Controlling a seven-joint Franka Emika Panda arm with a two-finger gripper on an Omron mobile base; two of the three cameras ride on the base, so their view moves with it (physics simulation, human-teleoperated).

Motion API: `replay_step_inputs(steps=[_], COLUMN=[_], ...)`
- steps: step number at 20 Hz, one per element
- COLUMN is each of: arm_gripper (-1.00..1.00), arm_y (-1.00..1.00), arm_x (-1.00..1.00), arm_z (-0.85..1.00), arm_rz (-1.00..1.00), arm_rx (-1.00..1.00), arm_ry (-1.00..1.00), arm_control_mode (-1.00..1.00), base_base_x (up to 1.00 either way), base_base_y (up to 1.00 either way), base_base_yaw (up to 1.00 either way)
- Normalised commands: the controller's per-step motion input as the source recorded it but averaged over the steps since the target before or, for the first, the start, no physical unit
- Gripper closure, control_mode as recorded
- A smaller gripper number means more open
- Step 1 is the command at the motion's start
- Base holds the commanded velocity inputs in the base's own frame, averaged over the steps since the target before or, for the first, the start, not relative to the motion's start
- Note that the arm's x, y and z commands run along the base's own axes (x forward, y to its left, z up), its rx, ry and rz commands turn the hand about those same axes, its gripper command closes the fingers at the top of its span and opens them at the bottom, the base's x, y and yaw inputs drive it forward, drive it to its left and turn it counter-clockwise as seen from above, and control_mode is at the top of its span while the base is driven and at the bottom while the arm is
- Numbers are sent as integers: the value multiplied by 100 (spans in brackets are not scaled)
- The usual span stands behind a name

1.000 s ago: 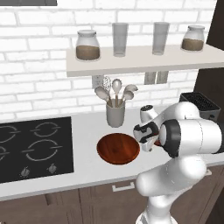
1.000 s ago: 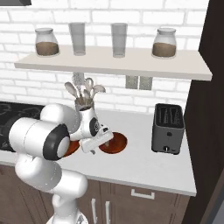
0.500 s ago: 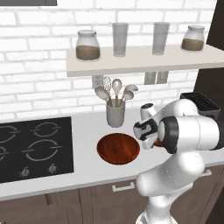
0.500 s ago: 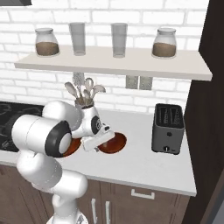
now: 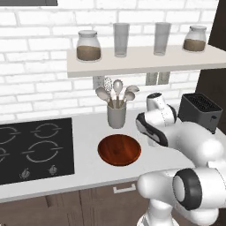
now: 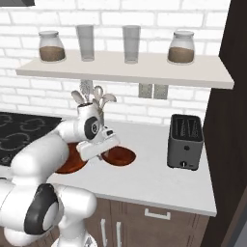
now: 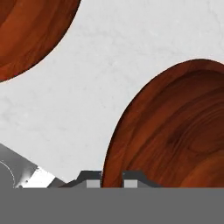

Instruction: Pick up the bowls on the counter and stack them on top of one another in the open cabinet. Place the smaller bowl on top of the larger bowl.

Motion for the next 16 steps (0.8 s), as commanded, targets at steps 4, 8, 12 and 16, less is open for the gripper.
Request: replay_step_inputs(steps=[4, 8, 12, 16], arm_gripper=[100, 100, 100, 100], arm_y=[92, 100, 100, 100], arm_x=[-98, -51, -21, 27], arm_z=[84, 41, 33, 12], arm_rz=[0, 0, 0, 0], arm_rx=[0, 0, 0, 0], arm_ry=[0, -5, -21, -27], arm_control_mode=[-100, -100, -100, -100], base_base_x=[0, 0, 0, 0], base_base_y=[0, 0, 0, 0], base_base_yaw=[0, 0, 0, 0])
